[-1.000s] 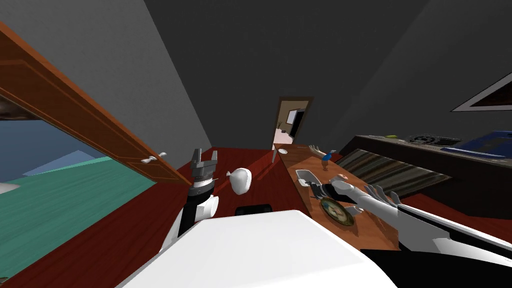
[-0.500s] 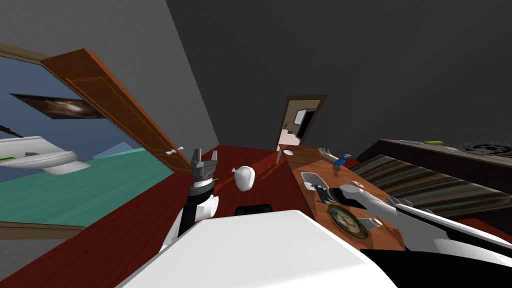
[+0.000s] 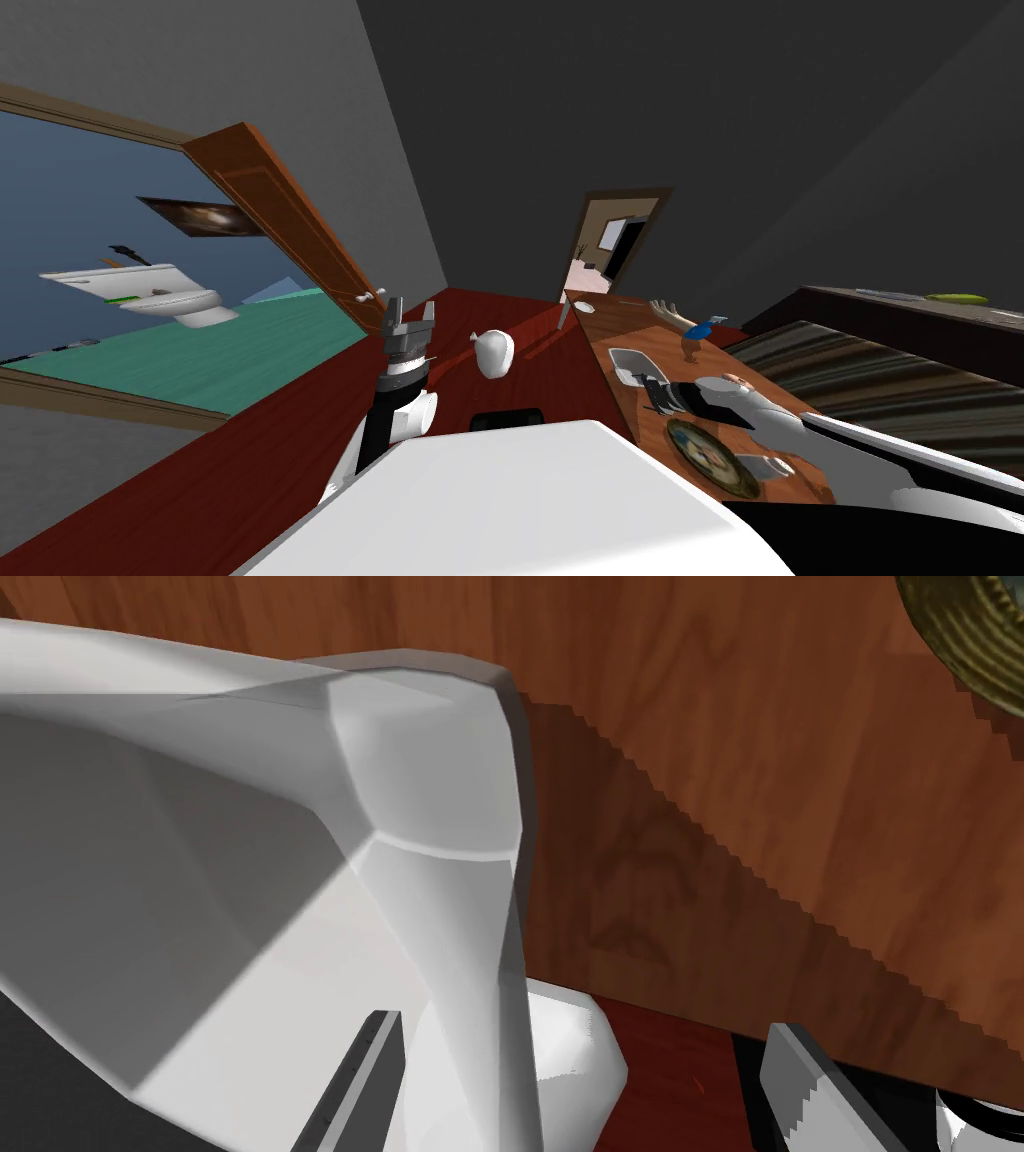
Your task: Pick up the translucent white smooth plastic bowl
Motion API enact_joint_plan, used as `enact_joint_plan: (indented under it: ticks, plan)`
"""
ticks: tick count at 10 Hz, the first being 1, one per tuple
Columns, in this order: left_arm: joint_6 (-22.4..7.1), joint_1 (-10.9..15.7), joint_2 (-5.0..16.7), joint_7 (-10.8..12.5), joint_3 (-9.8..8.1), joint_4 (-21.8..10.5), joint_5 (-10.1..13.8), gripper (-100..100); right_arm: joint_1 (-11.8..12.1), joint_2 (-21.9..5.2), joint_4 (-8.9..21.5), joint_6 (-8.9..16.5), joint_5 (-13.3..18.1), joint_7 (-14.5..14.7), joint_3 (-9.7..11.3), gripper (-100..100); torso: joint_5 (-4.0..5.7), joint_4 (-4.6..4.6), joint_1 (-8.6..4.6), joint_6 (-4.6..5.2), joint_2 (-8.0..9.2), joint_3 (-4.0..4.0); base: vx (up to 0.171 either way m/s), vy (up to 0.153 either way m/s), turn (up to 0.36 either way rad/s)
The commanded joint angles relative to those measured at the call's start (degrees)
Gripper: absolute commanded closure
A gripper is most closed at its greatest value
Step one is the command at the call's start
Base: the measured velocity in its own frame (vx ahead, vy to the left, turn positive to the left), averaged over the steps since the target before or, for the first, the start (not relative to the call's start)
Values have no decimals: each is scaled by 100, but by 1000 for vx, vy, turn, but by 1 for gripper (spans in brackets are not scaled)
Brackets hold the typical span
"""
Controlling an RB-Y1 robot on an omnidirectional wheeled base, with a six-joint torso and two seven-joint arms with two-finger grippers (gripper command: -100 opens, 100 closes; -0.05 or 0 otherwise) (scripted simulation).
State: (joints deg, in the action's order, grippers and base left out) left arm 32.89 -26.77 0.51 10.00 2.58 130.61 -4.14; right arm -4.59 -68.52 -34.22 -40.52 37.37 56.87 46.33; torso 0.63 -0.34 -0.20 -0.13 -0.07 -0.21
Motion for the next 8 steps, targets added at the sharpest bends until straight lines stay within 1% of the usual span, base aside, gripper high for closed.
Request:
enact_joint_plan:
  ticks: [1,2,3,4,5,6,8]
  plan:
    - [0,0,0,0,0,0,0,0,-70,84,286,-57,-286,286,179,-100,0,0,0,0,0,0,-76,23,308]
    - [0,-1,0,0,0,0,0,0,-70,84,457,-57,-452,310,179,-100,1,2,1,4,5,4,-38,11,42]
    - [0,-2,0,0,-1,0,0,0,-70,84,527,-57,-617,310,179,-100,1,1,-3,11,0,1,-10,2,-48]
    - [0,-2,0,0,-1,0,0,0,-70,84,527,-57,-716,310,179,-100,1,-1,-7,12,-7,-3,3,-2,-14]
    - [0,-2,0,0,-1,0,0,0,-49,31,850,-12,-927,623,459,-100,2,-2,-8,9,-13,-7,-54,32,380]
    - [0,0,0,0,0,0,0,0,-49,31,945,-12,-1109,667,527,-100,0,0,1,0,-2,-1,-76,25,313]
    - [0,-2,0,0,-1,0,0,0,-49,31,987,-12,-1438,667,527,-100,1,1,-5,13,2,2,-26,4,-19]
